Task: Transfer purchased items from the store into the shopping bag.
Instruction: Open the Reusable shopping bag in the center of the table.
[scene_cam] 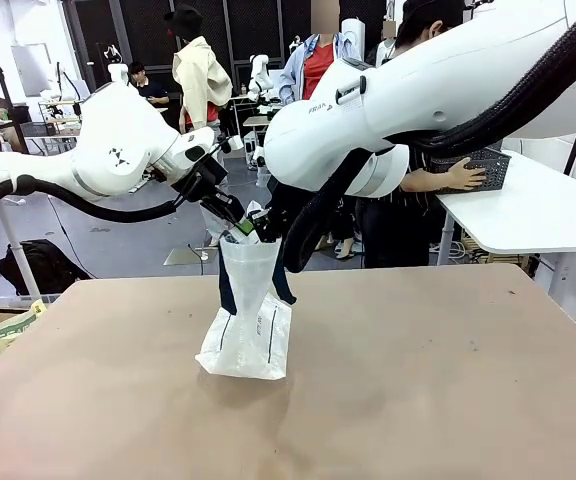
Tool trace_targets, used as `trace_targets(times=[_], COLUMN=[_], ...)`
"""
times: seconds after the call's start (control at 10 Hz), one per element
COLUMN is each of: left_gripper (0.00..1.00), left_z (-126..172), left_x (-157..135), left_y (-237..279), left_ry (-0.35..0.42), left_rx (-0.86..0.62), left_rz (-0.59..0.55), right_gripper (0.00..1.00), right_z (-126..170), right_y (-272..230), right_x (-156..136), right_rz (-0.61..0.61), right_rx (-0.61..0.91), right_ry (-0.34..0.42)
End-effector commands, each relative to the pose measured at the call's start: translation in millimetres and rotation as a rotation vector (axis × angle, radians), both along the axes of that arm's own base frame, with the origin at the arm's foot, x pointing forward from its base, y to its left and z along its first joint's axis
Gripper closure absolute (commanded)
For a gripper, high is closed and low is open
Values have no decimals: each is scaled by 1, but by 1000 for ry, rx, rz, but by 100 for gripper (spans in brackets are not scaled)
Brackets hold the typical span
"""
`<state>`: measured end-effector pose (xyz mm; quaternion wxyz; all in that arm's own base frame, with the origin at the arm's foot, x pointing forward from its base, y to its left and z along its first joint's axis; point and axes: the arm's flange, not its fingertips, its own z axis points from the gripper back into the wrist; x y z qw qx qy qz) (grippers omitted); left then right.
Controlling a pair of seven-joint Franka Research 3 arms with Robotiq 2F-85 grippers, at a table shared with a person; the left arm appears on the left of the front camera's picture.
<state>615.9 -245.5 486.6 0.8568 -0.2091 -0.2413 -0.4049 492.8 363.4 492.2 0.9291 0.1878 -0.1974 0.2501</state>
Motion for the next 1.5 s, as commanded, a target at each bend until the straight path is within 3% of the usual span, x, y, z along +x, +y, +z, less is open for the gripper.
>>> trace_targets(times=[0.0,0.6,1.0,1.4], left_gripper=[100,100,100,100], left_z=[-2,18,3,8], left_x=[28,-31,-68,-82], left_y=[-18,78,138,174], left_ry=[-22,-174,-147,-154], left_rx=[41,-4,48,-18], left_rz=[69,213,346,372], right_gripper=[100,100,100,100], right_z=[0,-8,-14,-20], right_y=[2,1,5,10], right_x=[0,8,17,21], right_rz=[-32,-108,-120,-107], right_rx=[-28,-106,-137,-181], right_ry=[-17,-65,-51,-37])
